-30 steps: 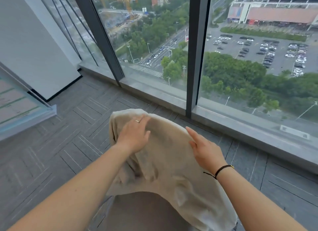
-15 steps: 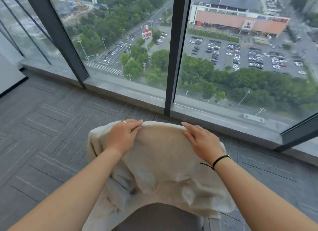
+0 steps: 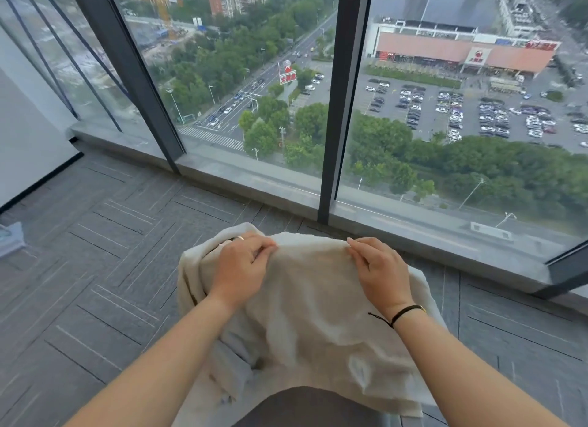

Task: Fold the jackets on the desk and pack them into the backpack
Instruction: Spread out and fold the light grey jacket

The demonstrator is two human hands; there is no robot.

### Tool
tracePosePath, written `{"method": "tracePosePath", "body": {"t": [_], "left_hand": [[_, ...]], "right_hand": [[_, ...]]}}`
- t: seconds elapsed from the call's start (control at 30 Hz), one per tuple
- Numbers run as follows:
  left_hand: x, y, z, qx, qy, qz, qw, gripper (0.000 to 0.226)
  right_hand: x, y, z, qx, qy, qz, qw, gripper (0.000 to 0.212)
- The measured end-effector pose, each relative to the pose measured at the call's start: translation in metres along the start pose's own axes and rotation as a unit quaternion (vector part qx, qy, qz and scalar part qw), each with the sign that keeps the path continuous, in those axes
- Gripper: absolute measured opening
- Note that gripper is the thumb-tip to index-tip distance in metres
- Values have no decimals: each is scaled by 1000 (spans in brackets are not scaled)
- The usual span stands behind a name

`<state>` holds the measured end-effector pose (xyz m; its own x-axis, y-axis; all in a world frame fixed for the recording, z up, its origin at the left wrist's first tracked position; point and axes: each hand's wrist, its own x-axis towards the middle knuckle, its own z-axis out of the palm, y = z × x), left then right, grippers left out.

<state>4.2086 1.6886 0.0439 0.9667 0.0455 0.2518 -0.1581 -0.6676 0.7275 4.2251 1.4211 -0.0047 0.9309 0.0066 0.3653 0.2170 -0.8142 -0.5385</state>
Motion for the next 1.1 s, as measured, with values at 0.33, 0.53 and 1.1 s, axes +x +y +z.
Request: {"method": "tracePosePath", "body": {"t": [0.33, 0.53, 1.1], "left_hand": [[-79, 36, -50, 14, -259, 54, 964, 9], [-62, 14, -24, 96, -222, 36, 970, 30], [24, 18, 30, 332, -127, 35, 934, 46]], "right_hand": [[-80, -15, -63, 77, -49, -45, 995, 16], [-104, 4, -58, -32, -149, -77, 985, 28], [37, -45, -60, -67, -194, -44, 978, 25]]}}
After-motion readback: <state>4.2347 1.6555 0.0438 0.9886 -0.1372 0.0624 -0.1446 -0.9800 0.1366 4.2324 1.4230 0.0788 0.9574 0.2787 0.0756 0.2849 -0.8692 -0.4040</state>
